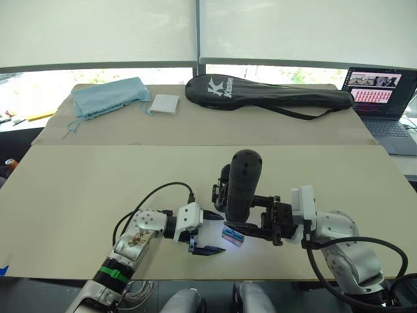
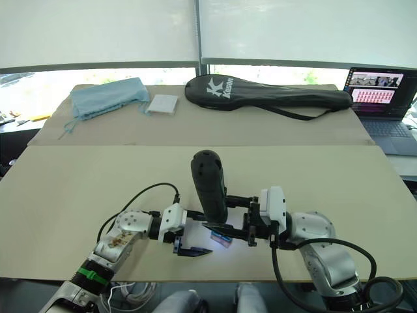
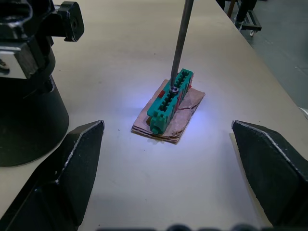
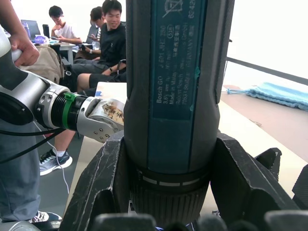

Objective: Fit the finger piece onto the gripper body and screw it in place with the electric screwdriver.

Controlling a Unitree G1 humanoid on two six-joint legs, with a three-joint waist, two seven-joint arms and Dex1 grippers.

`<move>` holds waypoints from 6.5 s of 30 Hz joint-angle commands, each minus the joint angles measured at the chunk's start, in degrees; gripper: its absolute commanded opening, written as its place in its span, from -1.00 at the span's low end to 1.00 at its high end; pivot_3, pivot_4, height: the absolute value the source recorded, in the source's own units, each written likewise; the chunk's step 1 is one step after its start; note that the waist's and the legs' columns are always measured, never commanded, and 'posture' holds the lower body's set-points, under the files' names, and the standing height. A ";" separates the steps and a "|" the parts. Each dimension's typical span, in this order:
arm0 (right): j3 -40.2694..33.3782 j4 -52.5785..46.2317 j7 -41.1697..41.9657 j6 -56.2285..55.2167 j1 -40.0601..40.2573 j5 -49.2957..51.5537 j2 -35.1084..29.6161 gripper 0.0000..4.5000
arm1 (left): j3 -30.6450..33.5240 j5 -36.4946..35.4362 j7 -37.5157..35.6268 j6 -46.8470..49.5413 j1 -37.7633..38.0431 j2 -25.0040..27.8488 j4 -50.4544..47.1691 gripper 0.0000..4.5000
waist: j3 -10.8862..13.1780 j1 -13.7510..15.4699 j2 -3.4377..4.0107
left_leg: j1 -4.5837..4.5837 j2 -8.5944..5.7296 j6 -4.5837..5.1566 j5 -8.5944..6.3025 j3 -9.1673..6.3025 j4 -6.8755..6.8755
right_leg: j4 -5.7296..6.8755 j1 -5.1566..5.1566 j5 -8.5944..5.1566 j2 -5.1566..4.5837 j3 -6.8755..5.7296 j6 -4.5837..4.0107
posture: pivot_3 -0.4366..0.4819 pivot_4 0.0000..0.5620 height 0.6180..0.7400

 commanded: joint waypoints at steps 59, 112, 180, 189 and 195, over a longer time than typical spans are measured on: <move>0.28 -0.48 0.53 -4.15 -0.44 -1.78 0.32 -0.15 | -1.91 0.57 0.00 1.34 1.42 -0.30 1.62 0.99 | -0.09 -0.02 0.01 | 0.03 0.00 0.00 0.00 0.00 0.00 | 0.01 0.02 0.00 0.01 0.01 0.00 | -0.05 -0.47 1.00; 0.35 -2.37 -0.57 -0.36 -0.01 0.92 -0.25 -0.15 | -2.22 0.37 0.13 1.97 2.07 -0.26 0.48 0.99 | -0.09 -0.02 0.01 | 0.02 0.01 0.00 0.00 0.00 0.00 | 0.01 0.01 0.00 0.01 0.02 0.00 | -0.05 -0.47 1.00; 0.85 -1.04 -1.26 0.79 0.28 -0.03 -1.15 -0.15 | -1.91 0.32 0.34 2.48 1.72 -0.20 0.24 0.99 | -0.09 -0.02 0.02 | 0.03 0.01 0.00 0.00 0.00 0.00 | 0.01 0.02 0.00 0.01 0.02 0.00 | -0.05 -0.47 1.00; 2.48 -0.79 -2.13 0.76 0.35 -2.46 -1.64 -0.15 | -1.88 0.20 0.21 2.49 1.61 -0.22 0.38 0.99 | -0.24 -0.04 0.01 | 0.06 0.01 0.00 0.00 0.00 -0.01 | 0.01 0.06 0.00 0.01 0.02 0.00 | -0.05 -0.47 1.00; 2.85 -1.08 -2.57 0.80 0.40 -2.73 -1.78 -0.15 | -1.86 0.03 0.12 2.61 1.71 -0.20 0.24 0.99 | -0.35 -0.04 0.01 | 0.07 0.01 0.00 0.00 0.00 -0.02 | 0.00 0.06 0.00 0.01 0.02 0.00 | -0.05 -0.47 1.00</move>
